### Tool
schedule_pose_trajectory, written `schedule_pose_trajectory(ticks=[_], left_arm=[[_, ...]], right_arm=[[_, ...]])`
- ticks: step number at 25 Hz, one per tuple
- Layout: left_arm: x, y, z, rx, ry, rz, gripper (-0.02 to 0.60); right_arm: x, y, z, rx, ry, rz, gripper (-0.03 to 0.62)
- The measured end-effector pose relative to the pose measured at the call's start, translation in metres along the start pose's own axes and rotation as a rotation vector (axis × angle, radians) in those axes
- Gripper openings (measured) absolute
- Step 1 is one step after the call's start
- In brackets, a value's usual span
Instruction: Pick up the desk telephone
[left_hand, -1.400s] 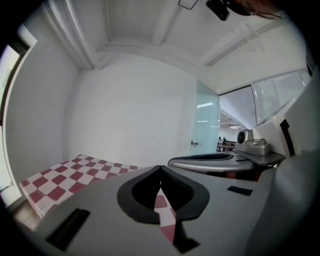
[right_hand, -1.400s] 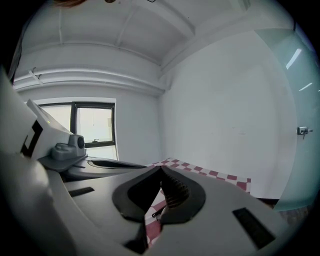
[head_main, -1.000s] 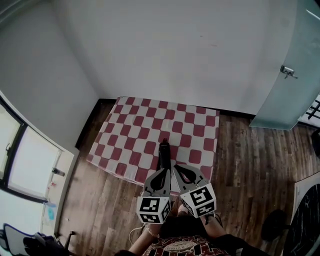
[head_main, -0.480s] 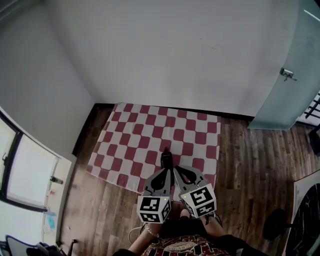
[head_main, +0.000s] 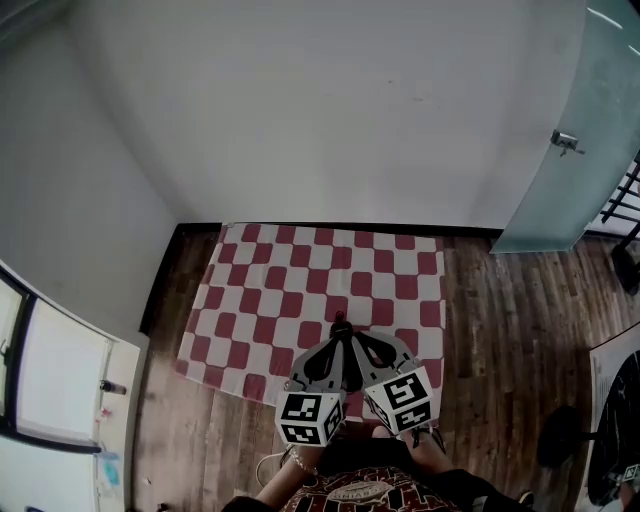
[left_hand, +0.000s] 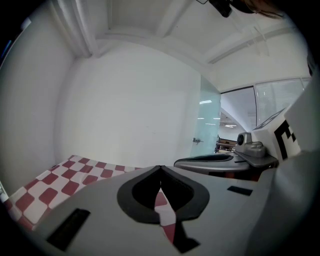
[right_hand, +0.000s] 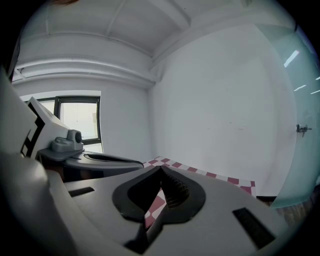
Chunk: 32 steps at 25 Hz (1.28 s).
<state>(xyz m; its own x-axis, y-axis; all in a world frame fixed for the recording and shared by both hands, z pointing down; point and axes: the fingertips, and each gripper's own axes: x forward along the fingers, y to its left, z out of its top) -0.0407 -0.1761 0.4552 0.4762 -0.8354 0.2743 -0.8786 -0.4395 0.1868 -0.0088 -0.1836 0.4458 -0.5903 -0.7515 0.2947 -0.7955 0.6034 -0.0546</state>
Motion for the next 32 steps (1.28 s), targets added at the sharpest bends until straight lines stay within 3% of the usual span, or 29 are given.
schedule_pose_trajectory(ticks=[14,24,32], left_arm=[[0.018,0.032,-0.016,-0.010,0.062,-0.082,0.009],[0.037,0.031,-0.005,-0.035,0.072,-0.029,0.009],[0.039,0.040,-0.014,-0.059,0.085,0.038,0.009]], right_arm=[[0.034,-0.006,-0.022,0.060,0.045,-0.090,0.017],[0.038,-0.035,-0.006,0.044,0.061,-0.046,0.017],[0.041,-0.036,-0.017,0.042,0.089,0.004,0.017]])
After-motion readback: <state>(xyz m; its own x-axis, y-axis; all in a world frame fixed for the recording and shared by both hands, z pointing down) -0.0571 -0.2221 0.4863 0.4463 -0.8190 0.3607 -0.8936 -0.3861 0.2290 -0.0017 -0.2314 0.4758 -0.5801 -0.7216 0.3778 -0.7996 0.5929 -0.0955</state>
